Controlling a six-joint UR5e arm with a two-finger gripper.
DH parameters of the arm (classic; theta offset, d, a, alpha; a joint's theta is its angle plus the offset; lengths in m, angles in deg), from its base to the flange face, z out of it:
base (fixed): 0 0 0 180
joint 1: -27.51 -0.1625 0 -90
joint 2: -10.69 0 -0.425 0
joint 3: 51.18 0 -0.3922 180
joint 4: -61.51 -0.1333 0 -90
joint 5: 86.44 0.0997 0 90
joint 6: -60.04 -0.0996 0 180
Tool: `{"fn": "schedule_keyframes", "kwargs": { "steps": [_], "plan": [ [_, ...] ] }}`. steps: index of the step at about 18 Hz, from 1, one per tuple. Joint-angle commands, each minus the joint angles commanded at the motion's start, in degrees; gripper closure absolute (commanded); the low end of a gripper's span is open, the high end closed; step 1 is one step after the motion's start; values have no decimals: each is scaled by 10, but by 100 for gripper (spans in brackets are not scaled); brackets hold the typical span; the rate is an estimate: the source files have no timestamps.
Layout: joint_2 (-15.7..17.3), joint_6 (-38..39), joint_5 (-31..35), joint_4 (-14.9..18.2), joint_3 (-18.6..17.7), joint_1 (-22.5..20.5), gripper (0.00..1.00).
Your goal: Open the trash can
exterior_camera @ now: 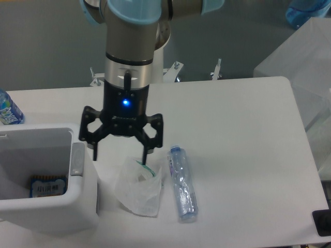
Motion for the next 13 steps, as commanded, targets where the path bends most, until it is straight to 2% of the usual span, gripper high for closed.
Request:
{"fn": "schedule_keyframes", "kwargs": {
  "steps": [6,8,13],
  "plan": [
    [7,-111,59,6,-3,-39,0],
    [10,-146,61,29,-2,-53,0],
    [40,-259,62,79,-6,-102,0]
  ]
}}
